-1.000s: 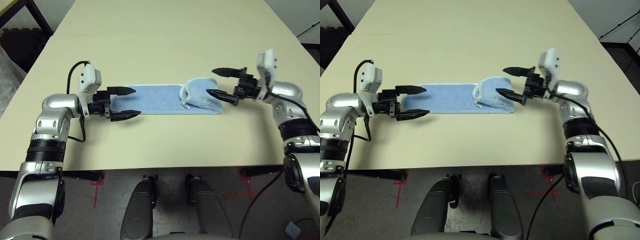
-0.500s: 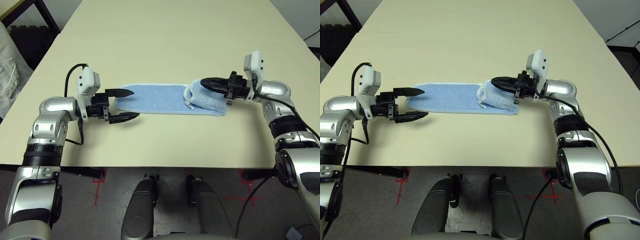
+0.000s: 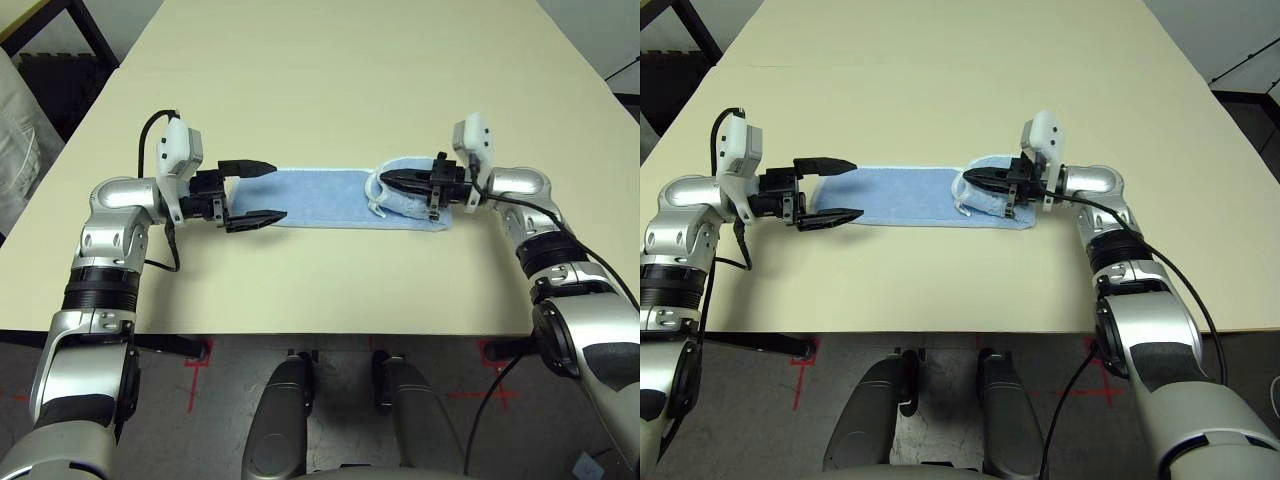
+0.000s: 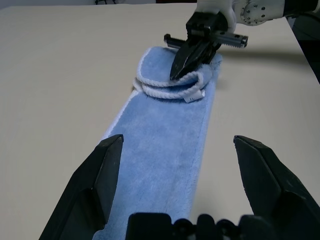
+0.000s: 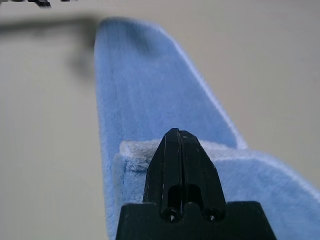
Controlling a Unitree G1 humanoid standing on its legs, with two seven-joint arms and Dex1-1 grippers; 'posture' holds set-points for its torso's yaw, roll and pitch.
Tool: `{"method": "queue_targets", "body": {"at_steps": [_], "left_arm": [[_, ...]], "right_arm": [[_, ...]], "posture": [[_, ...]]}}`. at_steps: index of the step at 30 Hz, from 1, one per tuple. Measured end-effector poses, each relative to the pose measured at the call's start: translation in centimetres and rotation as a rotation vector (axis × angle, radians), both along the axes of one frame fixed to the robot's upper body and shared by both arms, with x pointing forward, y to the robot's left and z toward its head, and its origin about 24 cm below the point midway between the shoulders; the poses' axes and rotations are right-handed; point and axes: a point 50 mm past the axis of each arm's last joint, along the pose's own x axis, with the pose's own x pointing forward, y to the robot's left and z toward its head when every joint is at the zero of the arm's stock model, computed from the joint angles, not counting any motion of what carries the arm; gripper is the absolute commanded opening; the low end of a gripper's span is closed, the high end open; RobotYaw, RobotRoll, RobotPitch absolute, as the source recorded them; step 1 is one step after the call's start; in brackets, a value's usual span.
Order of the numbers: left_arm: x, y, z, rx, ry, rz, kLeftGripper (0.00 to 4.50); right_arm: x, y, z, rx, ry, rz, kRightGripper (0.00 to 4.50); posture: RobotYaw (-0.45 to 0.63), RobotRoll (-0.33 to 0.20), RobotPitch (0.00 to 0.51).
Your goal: Fold the towel and set it aside.
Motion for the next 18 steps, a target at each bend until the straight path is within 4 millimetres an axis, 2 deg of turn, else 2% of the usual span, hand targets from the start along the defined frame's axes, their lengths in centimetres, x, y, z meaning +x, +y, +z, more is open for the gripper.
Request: {"method": "queue_targets", "body": {"at_steps": [4, 9, 14, 18], "left_arm": [[0.0, 0.0, 0.0, 0.000, 0.003, 0.000, 4.50], [0.0, -0.1, 0.0, -0.002, 0.008, 0.005, 4.50], [0.0, -0.3, -0.1, -0.008, 0.010, 0.002, 4.50], [0.1, -0.6, -0.3, -0.013, 0.015, -0.006, 4.50]], "right_arm": [[-0.6, 0.0, -2.4, -0.032, 0.052, -0.013, 0.03], [-1.1, -0.4, -3.0, 0.006, 0.035, -0.024, 0.03], [-0.9, -0.7, -2.0, 0.114, 0.024, -0.040, 0.03], [-0.3, -1.2, 0.8, 0.204, -0.027, -0.059, 0.03]], "posture": [[0.14, 0.000, 0.195], [0.12, 0.000, 0.195], [0.11, 0.000, 0.195], [0.10, 0.000, 0.195]]}}
